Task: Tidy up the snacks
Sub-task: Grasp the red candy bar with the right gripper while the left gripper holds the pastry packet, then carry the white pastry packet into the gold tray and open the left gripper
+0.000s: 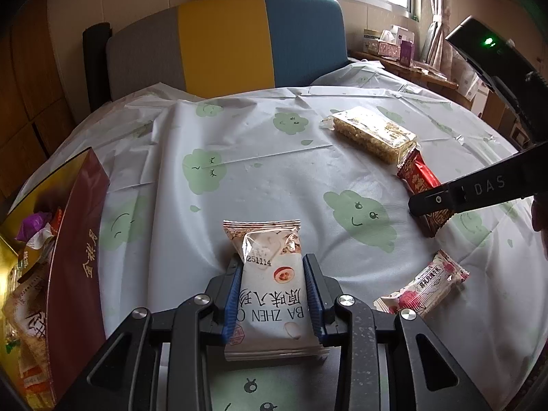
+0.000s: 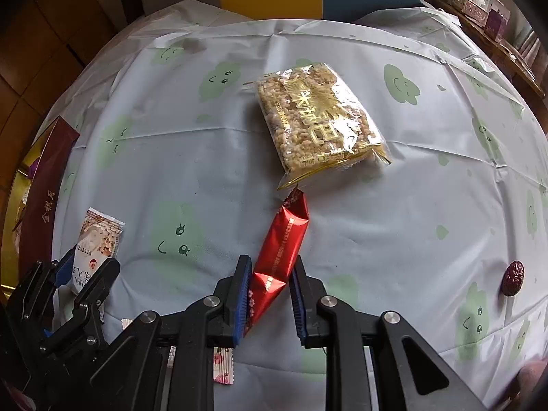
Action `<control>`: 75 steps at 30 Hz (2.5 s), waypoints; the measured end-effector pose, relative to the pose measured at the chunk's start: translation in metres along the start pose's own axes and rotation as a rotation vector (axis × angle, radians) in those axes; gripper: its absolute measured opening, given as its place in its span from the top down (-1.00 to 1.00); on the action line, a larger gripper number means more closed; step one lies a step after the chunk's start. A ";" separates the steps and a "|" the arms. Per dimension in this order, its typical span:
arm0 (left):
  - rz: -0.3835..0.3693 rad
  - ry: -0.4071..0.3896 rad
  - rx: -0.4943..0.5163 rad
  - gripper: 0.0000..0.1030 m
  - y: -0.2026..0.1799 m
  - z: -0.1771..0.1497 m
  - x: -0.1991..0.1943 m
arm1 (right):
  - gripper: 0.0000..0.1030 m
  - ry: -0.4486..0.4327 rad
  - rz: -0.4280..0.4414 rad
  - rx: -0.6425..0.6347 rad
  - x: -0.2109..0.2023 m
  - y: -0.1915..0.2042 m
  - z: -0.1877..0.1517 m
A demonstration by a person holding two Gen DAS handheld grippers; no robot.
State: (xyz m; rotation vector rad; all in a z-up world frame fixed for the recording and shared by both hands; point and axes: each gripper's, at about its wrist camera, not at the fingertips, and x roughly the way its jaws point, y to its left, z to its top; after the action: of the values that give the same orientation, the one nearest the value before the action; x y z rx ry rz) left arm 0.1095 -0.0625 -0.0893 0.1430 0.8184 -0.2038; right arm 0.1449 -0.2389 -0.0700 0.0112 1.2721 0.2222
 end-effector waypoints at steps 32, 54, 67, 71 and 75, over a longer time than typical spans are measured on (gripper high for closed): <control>0.002 -0.018 -0.115 0.36 0.028 0.006 -0.082 | 0.44 -0.031 -0.095 -0.012 0.010 -0.008 0.004; 0.274 -0.007 -0.598 0.35 0.235 -0.049 -0.146 | 0.55 -0.048 -0.163 -0.035 0.001 -0.009 -0.003; 0.373 0.087 -0.718 0.22 0.280 -0.090 -0.129 | 0.55 -0.053 -0.179 -0.060 0.002 -0.004 -0.006; 0.376 0.092 -0.717 0.21 0.277 -0.092 -0.126 | 0.55 -0.054 -0.177 -0.061 0.002 -0.004 -0.006; 0.403 0.064 -0.671 0.21 0.263 -0.084 -0.131 | 0.55 -0.055 -0.183 -0.069 0.003 -0.003 -0.005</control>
State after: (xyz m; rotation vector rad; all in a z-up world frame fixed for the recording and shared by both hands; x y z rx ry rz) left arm 0.0249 0.2266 -0.0371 -0.3187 0.8655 0.4582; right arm 0.1411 -0.2423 -0.0748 -0.1564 1.2022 0.1070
